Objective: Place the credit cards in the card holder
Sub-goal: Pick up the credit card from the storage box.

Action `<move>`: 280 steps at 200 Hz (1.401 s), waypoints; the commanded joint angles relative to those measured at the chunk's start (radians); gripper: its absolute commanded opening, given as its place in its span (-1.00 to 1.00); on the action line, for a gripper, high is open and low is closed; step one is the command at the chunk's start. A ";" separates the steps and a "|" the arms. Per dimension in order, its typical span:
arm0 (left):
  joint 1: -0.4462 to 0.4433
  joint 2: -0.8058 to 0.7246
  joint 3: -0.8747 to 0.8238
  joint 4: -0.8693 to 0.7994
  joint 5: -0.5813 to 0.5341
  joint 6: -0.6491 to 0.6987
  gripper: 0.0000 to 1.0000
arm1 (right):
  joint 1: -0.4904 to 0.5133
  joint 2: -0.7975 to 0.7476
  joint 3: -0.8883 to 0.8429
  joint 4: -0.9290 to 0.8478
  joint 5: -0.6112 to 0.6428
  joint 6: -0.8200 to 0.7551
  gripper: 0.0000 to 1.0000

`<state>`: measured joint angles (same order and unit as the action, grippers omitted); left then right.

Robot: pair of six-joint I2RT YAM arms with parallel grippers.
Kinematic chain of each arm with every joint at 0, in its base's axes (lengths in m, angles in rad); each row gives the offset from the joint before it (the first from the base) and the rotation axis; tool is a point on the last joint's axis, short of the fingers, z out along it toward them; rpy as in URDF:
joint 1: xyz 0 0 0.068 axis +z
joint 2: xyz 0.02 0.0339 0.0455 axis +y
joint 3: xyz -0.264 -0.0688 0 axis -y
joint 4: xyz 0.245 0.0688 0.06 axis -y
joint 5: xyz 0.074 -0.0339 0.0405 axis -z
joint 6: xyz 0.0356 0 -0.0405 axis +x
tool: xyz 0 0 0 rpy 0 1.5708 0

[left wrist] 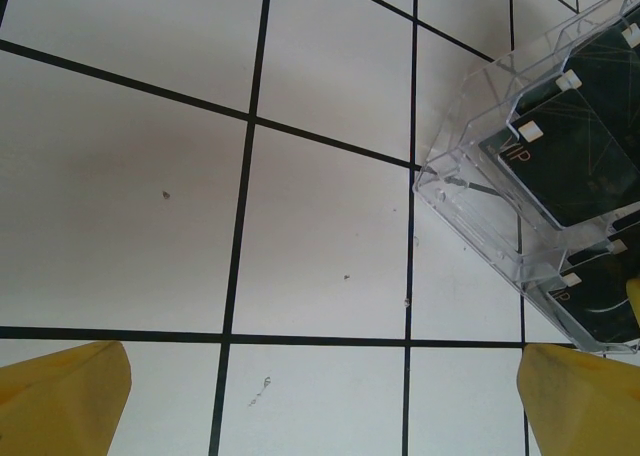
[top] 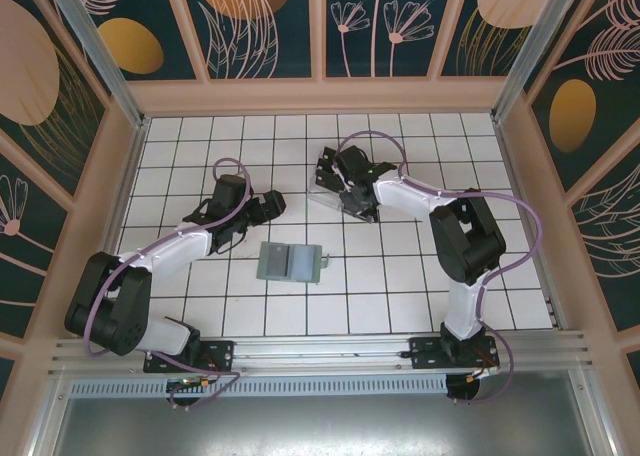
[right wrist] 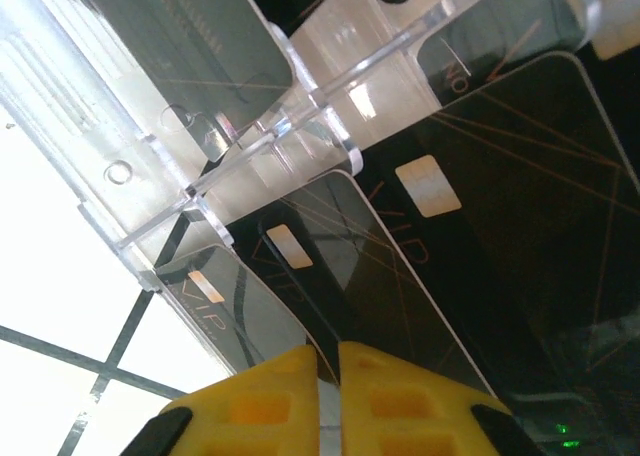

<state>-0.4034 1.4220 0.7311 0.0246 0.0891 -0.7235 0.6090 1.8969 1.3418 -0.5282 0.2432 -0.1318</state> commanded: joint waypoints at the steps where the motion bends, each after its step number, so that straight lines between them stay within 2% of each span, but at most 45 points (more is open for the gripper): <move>1: 0.009 -0.018 -0.008 0.023 -0.012 -0.007 0.98 | 0.017 -0.004 0.000 -0.044 -0.037 0.015 -0.84; 36: 0.009 -0.016 -0.002 0.022 -0.012 -0.004 0.97 | 0.021 -0.008 0.010 -0.047 -0.059 0.015 -0.84; 58: 0.010 -0.017 -0.002 0.023 -0.012 -0.006 0.97 | 0.021 -0.007 0.009 -0.041 -0.086 0.019 -0.68; 97: 0.010 -0.017 -0.002 0.023 -0.012 -0.005 0.97 | 0.021 0.005 0.012 -0.031 -0.137 0.028 -0.66; 131: 0.009 -0.020 -0.002 0.023 -0.014 -0.005 0.97 | 0.021 0.003 0.015 -0.019 -0.173 0.038 -0.73; 202: 0.009 -0.013 -0.002 0.024 -0.008 -0.008 0.97 | 0.004 -0.008 0.025 -0.028 -0.168 0.028 -0.86; 239: 0.009 -0.006 -0.001 0.026 0.003 -0.006 0.97 | -0.011 -0.011 0.060 -0.042 -0.177 0.014 -1.00; 280: 0.009 0.002 0.001 0.026 0.003 -0.001 0.97 | -0.013 -0.009 0.111 -0.071 -0.170 -0.003 -1.00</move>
<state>-0.4034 1.4220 0.7307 0.0261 0.0902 -0.7258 0.6022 1.8935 1.3987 -0.5579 0.0734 -0.1226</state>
